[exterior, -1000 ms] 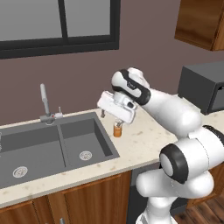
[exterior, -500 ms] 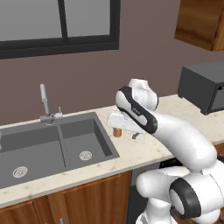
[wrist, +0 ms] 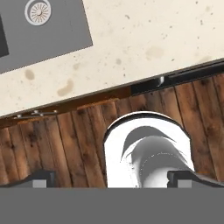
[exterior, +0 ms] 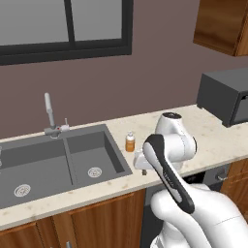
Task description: Restock the sink supplies by placing the sponge and soap dispenser on the counter and next to the sink. Make sure the soap dispenser is upright.
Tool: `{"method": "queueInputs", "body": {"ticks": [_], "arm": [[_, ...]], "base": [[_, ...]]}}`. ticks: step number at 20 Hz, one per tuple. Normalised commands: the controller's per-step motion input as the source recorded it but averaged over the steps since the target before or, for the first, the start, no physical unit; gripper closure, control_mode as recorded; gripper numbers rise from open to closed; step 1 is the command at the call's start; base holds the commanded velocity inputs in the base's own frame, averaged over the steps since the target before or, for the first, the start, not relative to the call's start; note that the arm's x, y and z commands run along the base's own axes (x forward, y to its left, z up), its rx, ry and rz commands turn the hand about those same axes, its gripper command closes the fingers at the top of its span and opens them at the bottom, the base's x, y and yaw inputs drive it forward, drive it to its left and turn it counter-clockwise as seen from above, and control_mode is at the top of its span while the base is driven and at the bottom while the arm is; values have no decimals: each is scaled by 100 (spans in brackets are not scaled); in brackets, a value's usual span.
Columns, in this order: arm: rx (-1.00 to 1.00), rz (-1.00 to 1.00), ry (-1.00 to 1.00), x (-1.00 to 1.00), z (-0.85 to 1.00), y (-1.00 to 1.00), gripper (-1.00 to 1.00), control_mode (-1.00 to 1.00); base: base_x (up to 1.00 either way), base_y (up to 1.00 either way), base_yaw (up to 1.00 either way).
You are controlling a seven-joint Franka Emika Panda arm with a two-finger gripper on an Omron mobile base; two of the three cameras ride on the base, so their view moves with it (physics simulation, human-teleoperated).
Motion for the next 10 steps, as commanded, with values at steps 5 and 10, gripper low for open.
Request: {"method": "queueInputs", "body": {"ticks": [5, 10], "arm": [[0, 17, -1, 11, -1, -21, -100, -100], [0, 3, 5, 16, -1, 0, -100, -100]], "base": [[0, 0, 0], [0, 0, 0]]}}
